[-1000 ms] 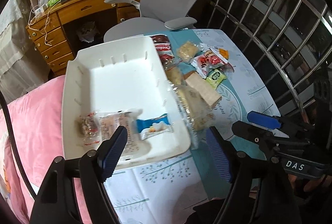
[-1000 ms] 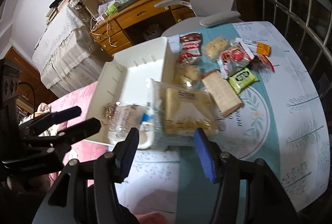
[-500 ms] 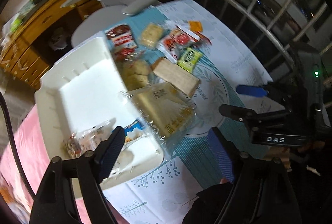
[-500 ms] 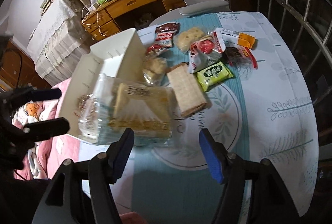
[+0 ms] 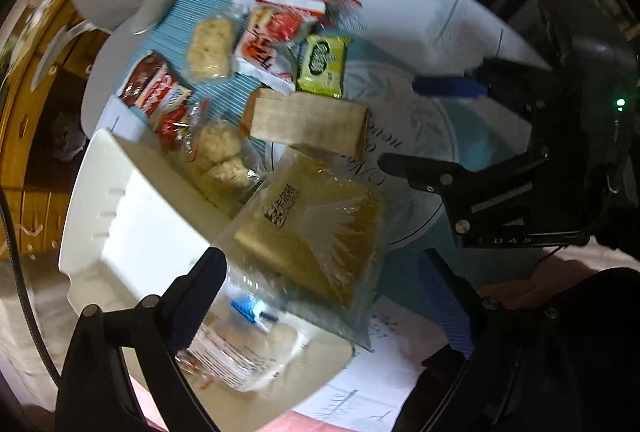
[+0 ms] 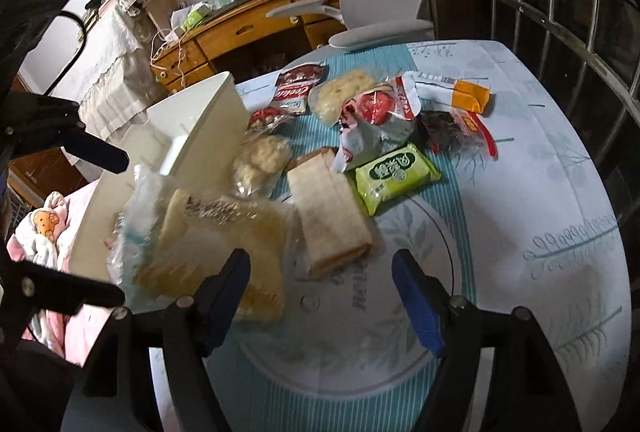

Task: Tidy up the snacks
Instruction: 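Grasp the bread bag with the left gripper while the right gripper releases it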

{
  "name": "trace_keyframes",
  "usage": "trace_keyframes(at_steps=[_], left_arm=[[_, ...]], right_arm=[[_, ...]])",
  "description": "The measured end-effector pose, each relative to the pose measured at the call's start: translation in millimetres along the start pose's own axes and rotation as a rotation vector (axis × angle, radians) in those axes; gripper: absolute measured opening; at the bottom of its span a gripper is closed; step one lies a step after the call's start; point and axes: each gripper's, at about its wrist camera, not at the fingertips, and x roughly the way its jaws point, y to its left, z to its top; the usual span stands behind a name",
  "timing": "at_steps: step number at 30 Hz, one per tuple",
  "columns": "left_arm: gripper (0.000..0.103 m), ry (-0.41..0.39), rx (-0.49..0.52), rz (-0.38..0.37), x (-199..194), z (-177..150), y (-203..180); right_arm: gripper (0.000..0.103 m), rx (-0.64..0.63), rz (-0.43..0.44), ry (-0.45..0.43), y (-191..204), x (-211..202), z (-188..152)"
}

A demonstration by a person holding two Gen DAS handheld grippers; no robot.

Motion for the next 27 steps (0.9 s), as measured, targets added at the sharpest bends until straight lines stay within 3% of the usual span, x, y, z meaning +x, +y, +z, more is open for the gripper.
trace_keyframes(at_steps=[5,13,27], left_arm=[[0.095,0.088,0.119,0.024,25,9,-9],[0.101,0.199,0.186,0.049,56,21,-9],[0.102,0.308,0.176,-0.006,101,43,-3]], right_arm=[[0.076,-0.063,-0.030,-0.043,1,19,-2],[0.076,-0.161,-0.050,-0.064,5,43,-12],[0.076,-0.235,-0.064,-0.067,4,63,-15]])
